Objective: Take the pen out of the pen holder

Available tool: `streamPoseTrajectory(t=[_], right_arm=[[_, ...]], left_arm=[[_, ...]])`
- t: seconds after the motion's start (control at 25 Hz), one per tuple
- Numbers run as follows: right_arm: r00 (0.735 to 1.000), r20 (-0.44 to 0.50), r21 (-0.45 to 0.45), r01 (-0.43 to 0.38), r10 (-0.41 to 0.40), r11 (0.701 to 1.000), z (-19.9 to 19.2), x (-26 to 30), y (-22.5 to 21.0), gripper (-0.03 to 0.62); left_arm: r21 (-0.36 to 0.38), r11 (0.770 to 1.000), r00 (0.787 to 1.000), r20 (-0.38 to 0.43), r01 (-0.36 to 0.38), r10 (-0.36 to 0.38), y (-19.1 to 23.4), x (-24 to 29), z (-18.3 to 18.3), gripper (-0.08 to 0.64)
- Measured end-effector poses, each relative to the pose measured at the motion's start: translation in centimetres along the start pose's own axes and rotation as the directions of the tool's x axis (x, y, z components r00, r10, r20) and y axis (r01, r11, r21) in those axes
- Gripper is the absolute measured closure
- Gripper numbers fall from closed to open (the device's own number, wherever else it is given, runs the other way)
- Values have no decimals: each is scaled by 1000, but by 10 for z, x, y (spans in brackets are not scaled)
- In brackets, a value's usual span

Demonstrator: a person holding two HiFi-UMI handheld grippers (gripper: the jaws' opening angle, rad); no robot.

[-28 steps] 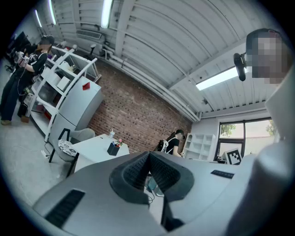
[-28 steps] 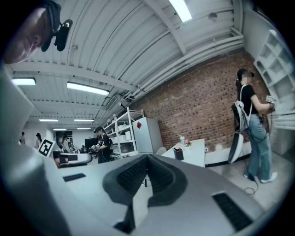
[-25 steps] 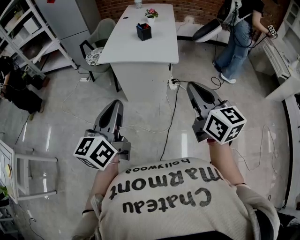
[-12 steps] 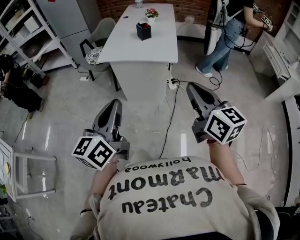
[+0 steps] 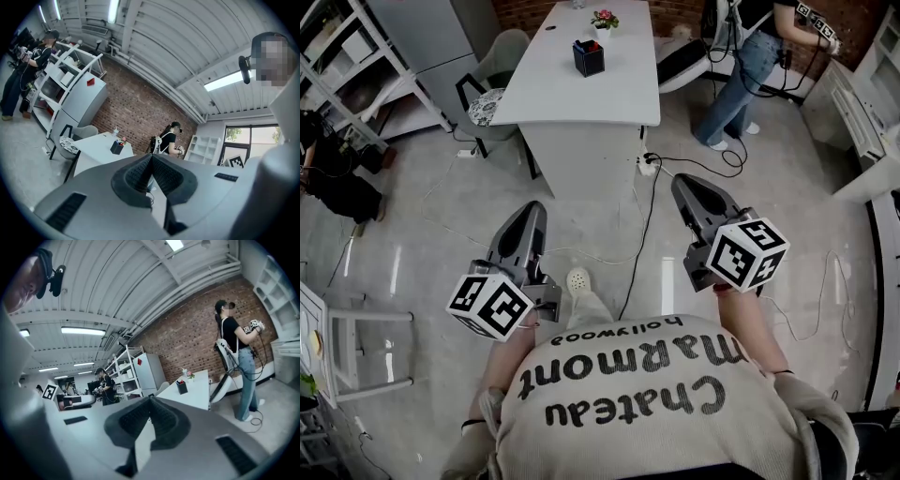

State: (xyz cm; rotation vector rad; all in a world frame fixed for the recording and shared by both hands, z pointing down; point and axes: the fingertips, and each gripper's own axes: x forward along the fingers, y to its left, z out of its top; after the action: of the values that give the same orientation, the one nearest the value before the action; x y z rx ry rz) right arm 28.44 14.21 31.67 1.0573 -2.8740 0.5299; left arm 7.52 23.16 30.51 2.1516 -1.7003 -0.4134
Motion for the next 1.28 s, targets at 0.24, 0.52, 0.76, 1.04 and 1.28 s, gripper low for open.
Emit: streamPoseTrajectory(t=[0.24, 0.52, 0.76, 1.04, 1.28], right_arm=[[1000, -21, 5, 13, -13, 1000, 0, 42, -10, 589], [999, -30, -7, 23, -24, 1000, 17, 111, -15, 589], [998, -6, -28, 59, -59, 998, 45, 172, -23, 589], [994, 13, -48, 109, -109, 993, 72, 228, -28, 589], [987, 24, -40, 158, -157, 987, 76, 272, -38, 589]], left_arm=[[-11, 1000, 1000, -12, -21, 21, 36, 22, 10, 558], [-18, 1000, 1000, -2, -4, 4, 87, 68, 45, 558], [-20, 999, 1000, 10, 29, -29, 131, 113, 80, 558], [-11, 996, 996, -2, 88, -88, 173, 158, 115, 558], [16, 991, 991, -2, 131, -131, 208, 188, 140, 558]])
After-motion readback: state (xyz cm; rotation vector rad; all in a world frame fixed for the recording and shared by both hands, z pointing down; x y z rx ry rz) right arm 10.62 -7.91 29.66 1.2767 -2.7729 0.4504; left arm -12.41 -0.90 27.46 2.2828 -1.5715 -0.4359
